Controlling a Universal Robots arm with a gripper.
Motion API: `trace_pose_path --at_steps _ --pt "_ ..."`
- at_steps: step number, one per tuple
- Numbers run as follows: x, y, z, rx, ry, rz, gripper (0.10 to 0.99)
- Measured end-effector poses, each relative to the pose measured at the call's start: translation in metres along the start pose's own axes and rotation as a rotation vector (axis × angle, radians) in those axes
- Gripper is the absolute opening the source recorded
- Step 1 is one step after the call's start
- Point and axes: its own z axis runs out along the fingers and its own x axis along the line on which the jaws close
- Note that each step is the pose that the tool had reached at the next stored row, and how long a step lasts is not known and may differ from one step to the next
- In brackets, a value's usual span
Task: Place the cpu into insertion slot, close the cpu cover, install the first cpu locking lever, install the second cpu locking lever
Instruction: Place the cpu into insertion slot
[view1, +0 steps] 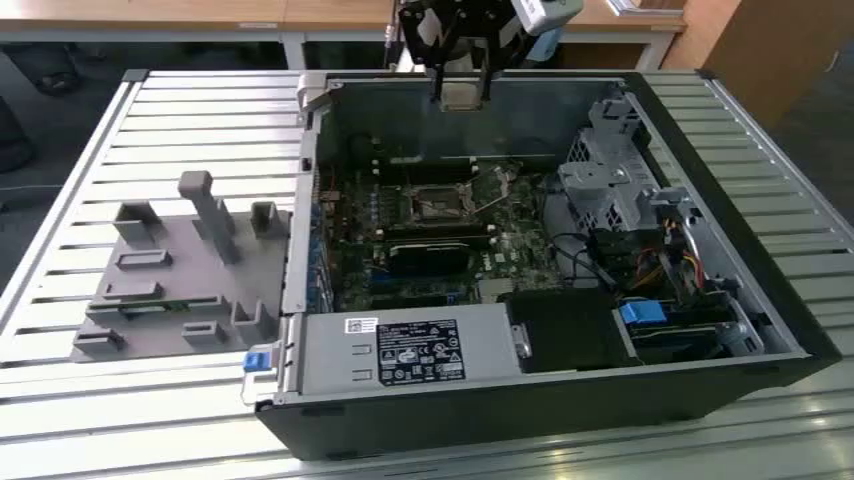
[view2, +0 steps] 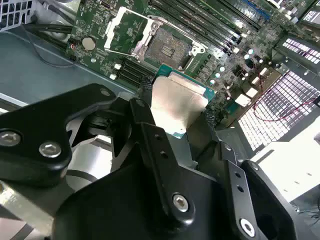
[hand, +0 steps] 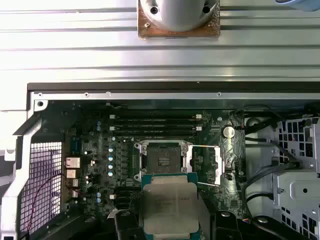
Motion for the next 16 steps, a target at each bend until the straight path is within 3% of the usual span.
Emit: trace_pose_path --at_steps 10,16 --pt "0.0 0.0 0.0 0.0 -0.0004 0.005 0.529" --pt "0.0 0.0 0.0 -0.001 -0.0033 0.037 0.529"
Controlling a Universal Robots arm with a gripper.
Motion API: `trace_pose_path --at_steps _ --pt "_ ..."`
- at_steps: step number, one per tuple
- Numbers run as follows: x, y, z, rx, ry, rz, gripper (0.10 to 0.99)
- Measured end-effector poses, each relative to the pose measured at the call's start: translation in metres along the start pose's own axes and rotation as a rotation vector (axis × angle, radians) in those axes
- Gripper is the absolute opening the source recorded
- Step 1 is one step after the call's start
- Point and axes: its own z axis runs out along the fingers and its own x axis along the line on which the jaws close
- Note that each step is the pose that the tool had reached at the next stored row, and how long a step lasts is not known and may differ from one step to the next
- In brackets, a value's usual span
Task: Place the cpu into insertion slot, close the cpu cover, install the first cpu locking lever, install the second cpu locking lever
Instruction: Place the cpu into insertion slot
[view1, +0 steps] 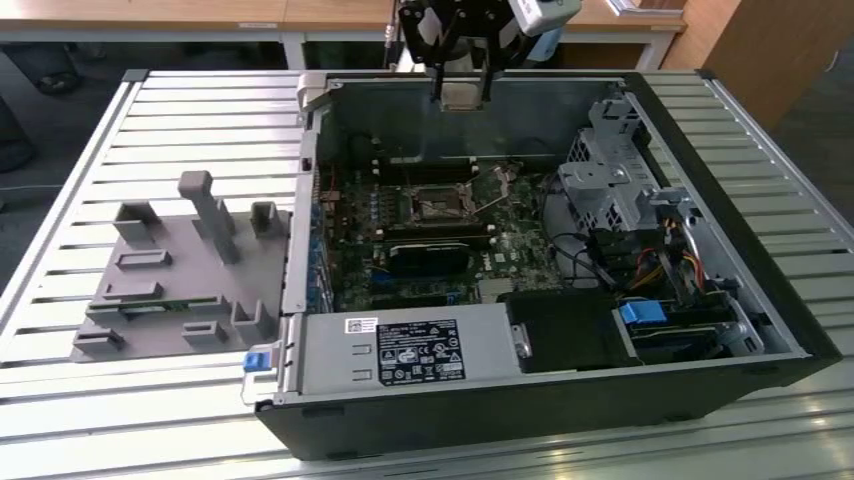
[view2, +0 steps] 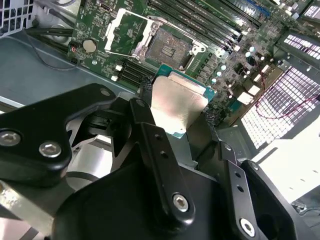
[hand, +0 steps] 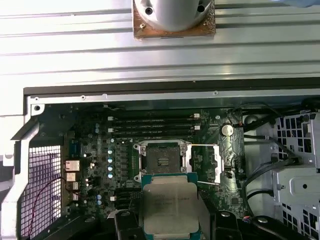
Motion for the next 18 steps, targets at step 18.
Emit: trace_pose_path --at_steps 18 --pt "0.0008 0.0002 0.0011 -0.001 -0.0041 0.045 0.529"
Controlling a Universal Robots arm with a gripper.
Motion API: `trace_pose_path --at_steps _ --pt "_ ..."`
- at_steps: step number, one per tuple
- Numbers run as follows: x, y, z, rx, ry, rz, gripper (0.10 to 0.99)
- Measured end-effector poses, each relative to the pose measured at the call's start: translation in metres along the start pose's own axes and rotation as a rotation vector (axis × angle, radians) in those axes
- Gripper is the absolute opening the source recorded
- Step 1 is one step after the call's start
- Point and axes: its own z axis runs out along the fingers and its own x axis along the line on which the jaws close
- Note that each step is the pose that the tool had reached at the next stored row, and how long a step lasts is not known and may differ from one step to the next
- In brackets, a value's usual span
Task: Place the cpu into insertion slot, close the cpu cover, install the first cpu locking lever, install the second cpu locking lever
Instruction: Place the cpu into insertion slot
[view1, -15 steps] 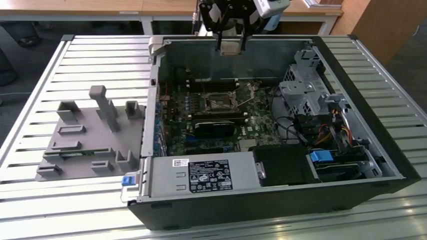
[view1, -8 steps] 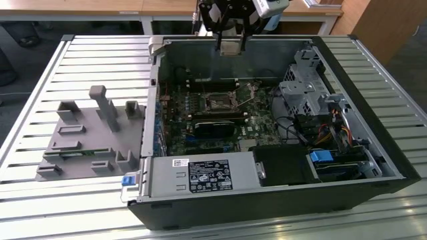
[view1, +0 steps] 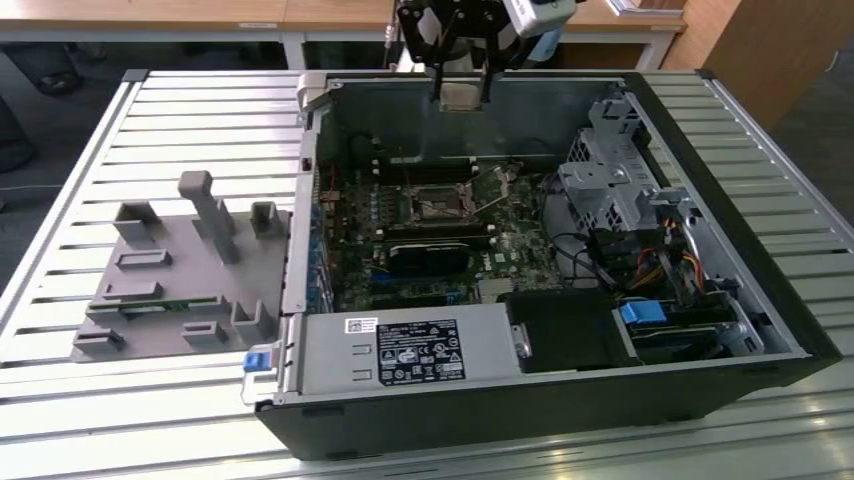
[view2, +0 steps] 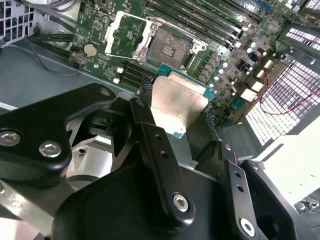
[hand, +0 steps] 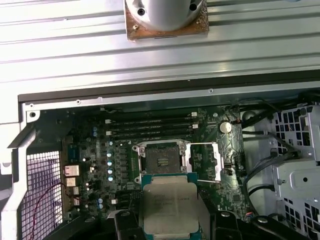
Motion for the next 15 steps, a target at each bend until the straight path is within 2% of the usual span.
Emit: trace_pose_path --at_steps 8,15 --pt "0.001 0.0022 0.0005 0.001 -0.0026 0.028 0.529" --pt "0.0016 0.0022 0.0017 0.0 -0.0109 0.121 0.529"
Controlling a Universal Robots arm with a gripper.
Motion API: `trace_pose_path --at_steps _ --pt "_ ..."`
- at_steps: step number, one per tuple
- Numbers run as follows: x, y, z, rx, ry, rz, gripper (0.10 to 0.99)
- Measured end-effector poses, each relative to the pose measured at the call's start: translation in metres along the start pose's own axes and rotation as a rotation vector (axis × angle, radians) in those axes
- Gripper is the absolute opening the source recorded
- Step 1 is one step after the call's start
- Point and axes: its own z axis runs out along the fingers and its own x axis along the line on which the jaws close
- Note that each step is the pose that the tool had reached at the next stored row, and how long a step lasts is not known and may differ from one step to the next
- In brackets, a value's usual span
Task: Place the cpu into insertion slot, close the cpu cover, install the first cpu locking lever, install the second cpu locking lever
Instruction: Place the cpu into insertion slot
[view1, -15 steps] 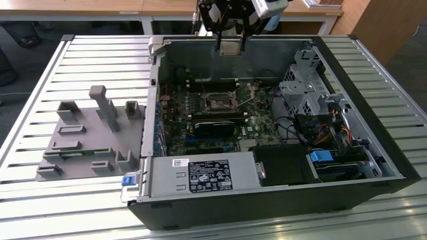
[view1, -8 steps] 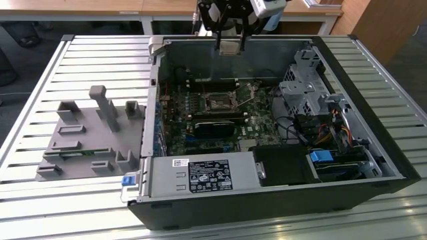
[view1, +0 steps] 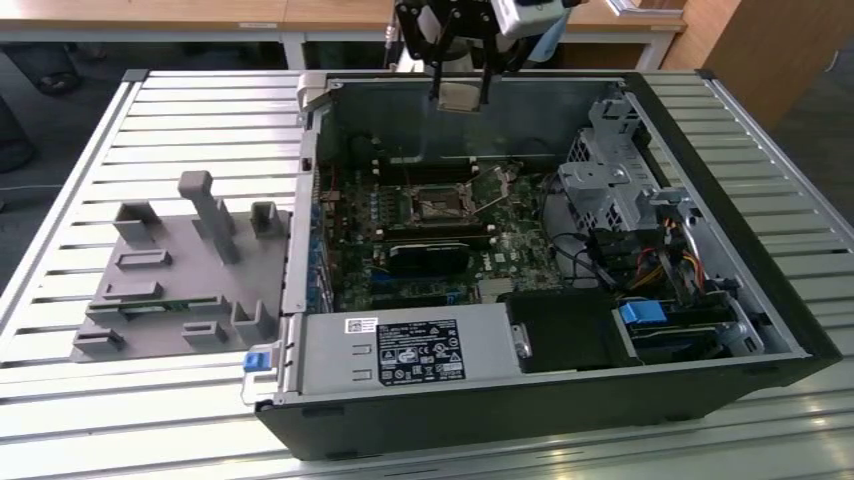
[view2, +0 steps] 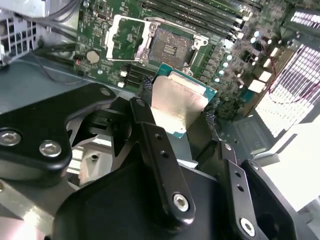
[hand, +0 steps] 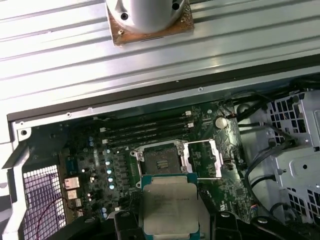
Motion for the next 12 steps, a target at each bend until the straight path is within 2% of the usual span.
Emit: trace_pose_path --at_steps 12 --pt "0.0005 -0.0001 0.0016 -0.003 -0.0149 0.169 0.529"
